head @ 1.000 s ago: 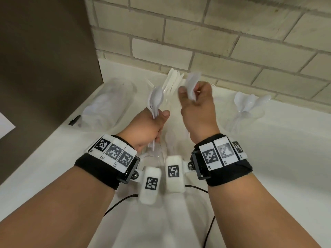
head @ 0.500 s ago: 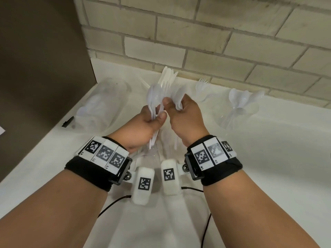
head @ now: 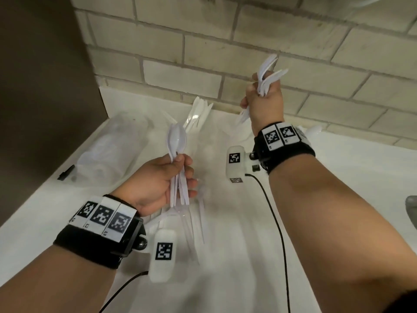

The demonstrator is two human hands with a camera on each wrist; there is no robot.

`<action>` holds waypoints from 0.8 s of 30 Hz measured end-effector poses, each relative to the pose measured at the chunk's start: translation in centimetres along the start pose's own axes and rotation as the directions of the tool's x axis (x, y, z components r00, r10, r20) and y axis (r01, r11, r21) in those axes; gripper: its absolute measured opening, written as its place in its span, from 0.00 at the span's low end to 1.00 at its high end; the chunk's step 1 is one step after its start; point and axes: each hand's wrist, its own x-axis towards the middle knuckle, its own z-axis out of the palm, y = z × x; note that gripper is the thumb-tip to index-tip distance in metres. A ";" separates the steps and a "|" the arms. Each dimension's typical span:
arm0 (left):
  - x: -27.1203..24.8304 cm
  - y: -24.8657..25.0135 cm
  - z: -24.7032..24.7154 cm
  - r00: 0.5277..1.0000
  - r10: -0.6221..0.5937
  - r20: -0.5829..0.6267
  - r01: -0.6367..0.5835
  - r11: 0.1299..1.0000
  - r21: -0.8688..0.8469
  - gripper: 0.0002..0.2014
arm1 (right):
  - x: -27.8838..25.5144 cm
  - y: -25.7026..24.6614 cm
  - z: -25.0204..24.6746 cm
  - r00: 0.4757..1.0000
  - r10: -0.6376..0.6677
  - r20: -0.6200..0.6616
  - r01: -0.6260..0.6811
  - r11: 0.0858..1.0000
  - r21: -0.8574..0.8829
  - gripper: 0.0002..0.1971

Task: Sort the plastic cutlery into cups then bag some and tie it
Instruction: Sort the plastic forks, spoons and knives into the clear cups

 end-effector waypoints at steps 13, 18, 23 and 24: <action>0.6 -0.4 -0.1 0.999 -0.007 -0.043 0.007 1.000 -0.006 0.12 | 1.7 4.9 -0.8 0.983 0.179 0.030 -0.180 0.983 0.020 0.31; 0.6 -0.6 0.7 1.000 -0.006 -0.022 0.007 0.999 0.046 0.12 | 1.2 2.5 -1.6 0.998 0.034 -0.043 -0.036 0.998 -0.049 0.23; 0.3 -0.5 1.0 0.985 -0.080 0.150 0.072 0.996 0.062 0.18 | -3.6 -0.7 -2.4 0.997 -0.062 0.053 0.067 0.993 -0.095 0.08; 0.3 -0.6 1.2 0.979 -0.097 0.181 0.088 0.994 0.059 0.18 | -5.1 -1.2 -2.5 0.991 -0.040 0.128 0.054 0.993 -0.105 0.06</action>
